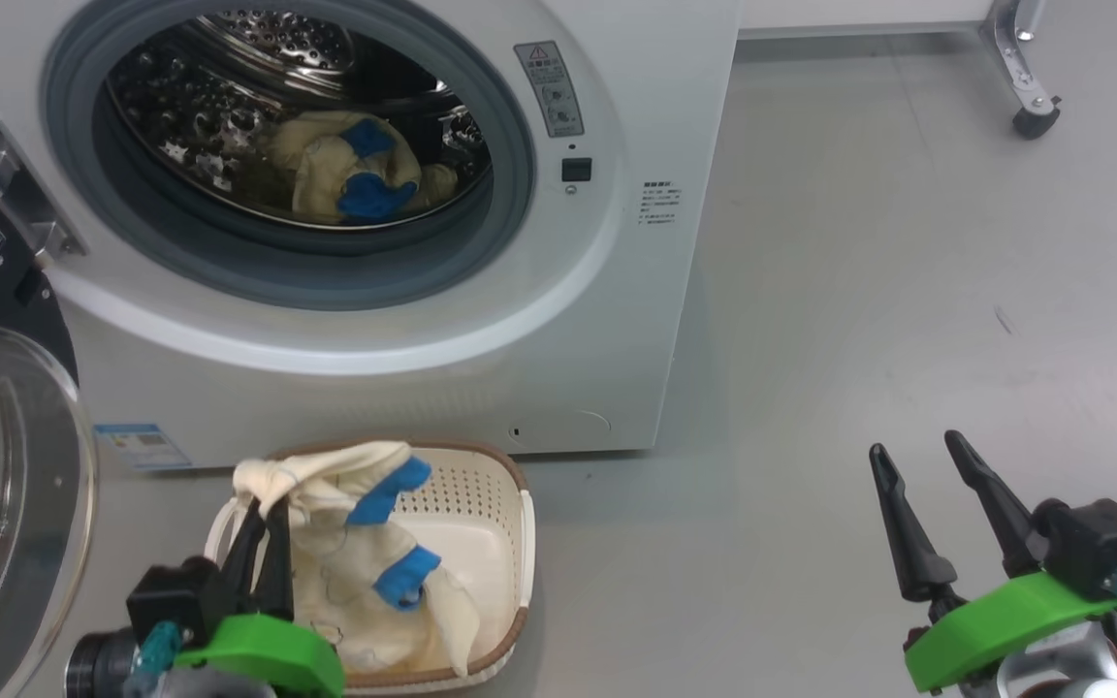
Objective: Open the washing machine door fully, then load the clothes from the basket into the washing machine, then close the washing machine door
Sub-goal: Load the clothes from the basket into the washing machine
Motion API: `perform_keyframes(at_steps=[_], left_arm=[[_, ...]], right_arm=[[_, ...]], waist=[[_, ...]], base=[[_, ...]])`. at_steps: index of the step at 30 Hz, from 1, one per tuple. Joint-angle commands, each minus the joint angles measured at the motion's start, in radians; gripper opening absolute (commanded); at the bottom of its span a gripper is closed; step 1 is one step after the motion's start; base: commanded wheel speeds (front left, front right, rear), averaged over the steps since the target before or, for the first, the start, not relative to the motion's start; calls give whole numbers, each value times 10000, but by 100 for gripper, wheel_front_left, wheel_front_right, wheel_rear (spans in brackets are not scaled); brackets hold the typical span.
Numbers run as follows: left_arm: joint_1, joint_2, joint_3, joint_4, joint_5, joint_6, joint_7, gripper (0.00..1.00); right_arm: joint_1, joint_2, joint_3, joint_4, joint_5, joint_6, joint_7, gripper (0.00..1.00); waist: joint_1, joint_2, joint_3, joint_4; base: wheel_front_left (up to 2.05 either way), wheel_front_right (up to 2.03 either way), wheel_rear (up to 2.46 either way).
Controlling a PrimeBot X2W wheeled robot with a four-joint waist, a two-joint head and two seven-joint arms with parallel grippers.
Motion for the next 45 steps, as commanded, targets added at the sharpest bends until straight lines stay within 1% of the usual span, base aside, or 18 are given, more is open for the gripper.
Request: perform_keyframes(at_steps=[1,6,7,9,12,20,28,31,34,38,39,41,43,45], left_arm=[[-661,114,409,-208,-143,-55,25,0],[-1620,247,516,501,-366,-294,467,0],[-2143,336,563,829,-455,-419,718,0],[-2733,432,588,1187,-551,-557,1092,0],[-3692,633,672,1807,-818,-889,1787,0],[-6326,1366,1181,3203,-1523,-1373,3635,0],[-8843,2050,1207,3928,-1600,-1518,5273,0],[-9755,2328,1118,4172,-1565,-1684,5873,0],[-10626,2529,1088,4251,-1533,-1730,6306,0],[-11722,2850,1160,4189,-1466,-1671,6608,0],[-11722,2850,1160,4189,-1466,-1671,6608,0],[-12133,3050,1174,4195,-1404,-1674,6697,0],[-12535,3250,1177,4132,-1292,-1647,6680,0],[-12866,3377,1226,4028,-1198,-1595,6411,0]], right_arm=[[-430,-137,230,-375,59,2,-5,100],[-763,-204,602,-341,193,2,-76,100],[-930,-230,749,-336,254,2,-145,100],[-1103,-259,870,-318,330,2,-228,100],[-1381,-283,1039,-223,474,2,-388,100],[-2088,-284,1322,227,847,2,-989,100],[-2676,-309,1580,687,1110,2,-1526,100],[-2897,-354,1706,809,1119,2,-1637,100],[-3137,-431,1923,876,1132,2,-1727,100],[-3496,-451,2159,870,1255,2,-1875,100],[-3496,-451,2159,870,1255,2,-1875,100],[-3632,-449,2279,928,1333,2,-1944,100],[-3766,-446,2380,991,1419,2,-2016,100],[-3874,-432,2443,1077,1501,2,-2094,100]], waist=[[1,0,143,-57],[1,0,723,-374],[1,0,1027,-518],[1,0,1346,-664],[1,0,1840,-955],[1,0,3115,-1717],[1,0,4117,-2173],[1,0,4491,-2285],[1,0,4883,-2432],[1,0,5570,-2659],[1,0,5570,-2659],[1,0,5850,-2801],[1,0,6177,-2945],[1,0,6426,-3067]], base=[[0,0,0],[0,0,0],[0,0,0],[0,0,0],[0,0,0],[0,0,0],[0,0,0],[0,0,0],[0,0,0],[0,0,0],[0,0,0],[0,0,0],[0,0,0],[0,0,0]])
